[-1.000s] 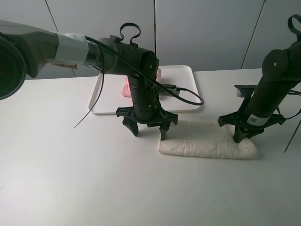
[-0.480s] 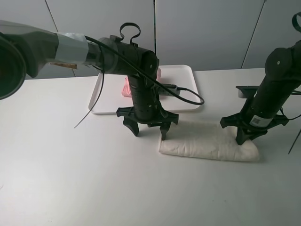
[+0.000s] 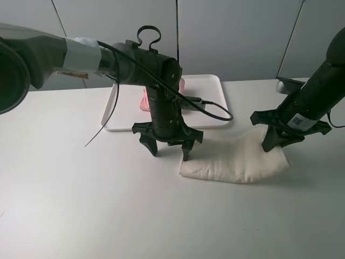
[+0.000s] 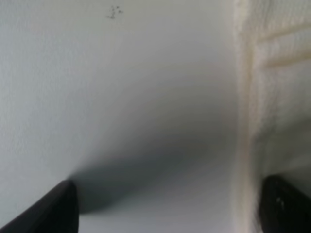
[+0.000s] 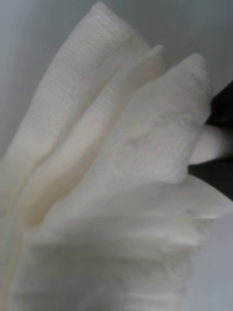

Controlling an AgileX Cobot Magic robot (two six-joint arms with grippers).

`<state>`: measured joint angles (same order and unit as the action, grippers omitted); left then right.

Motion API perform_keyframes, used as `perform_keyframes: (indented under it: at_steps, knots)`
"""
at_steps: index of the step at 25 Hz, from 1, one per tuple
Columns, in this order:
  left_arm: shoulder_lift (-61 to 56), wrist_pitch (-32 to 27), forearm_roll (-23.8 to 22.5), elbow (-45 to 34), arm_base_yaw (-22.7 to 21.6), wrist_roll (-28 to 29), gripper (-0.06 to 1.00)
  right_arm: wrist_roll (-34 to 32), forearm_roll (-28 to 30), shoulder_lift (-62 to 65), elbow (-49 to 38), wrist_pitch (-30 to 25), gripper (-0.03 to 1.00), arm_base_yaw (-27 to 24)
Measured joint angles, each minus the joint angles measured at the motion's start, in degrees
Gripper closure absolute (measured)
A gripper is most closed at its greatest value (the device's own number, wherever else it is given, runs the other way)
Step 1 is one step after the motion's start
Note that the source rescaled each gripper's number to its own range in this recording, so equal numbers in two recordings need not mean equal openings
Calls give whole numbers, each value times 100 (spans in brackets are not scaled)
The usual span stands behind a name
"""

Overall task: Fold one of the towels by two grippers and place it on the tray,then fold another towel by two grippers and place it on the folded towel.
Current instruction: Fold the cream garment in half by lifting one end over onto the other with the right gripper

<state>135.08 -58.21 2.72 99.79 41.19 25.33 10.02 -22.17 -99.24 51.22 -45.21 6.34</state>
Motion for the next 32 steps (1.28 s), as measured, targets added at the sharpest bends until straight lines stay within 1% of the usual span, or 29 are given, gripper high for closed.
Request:
perform_keyframes:
  at_steps: [2,7,11,16,19,21,25,28,32]
  knots:
    - [0,-25,0,0,0,-60,-2,215,-353,37,0,-157,89,0]
    - [0,-47,0,0,0,-141,-2,848,-1527,37,0,-538,89,0]
    - [0,-47,0,0,0,-141,-2,1170,-2268,37,0,-599,89,0]
    - [0,-56,0,0,0,-139,-2,1251,-2686,37,0,-525,89,0]
    - [0,-58,0,0,0,-139,-2,1294,-2829,-107,0,-488,89,0]
    - [0,-58,0,0,0,-139,-2,1406,-3000,-214,0,-457,89,0]
    - [0,-58,0,0,0,-151,-2,1738,-3519,-290,0,-385,89,0]
    - [0,-58,0,0,0,-151,-2,1867,-3671,-352,0,-291,89,0]
    - [0,-58,0,0,0,-151,-2,2074,-3918,-508,0,-45,89,260]
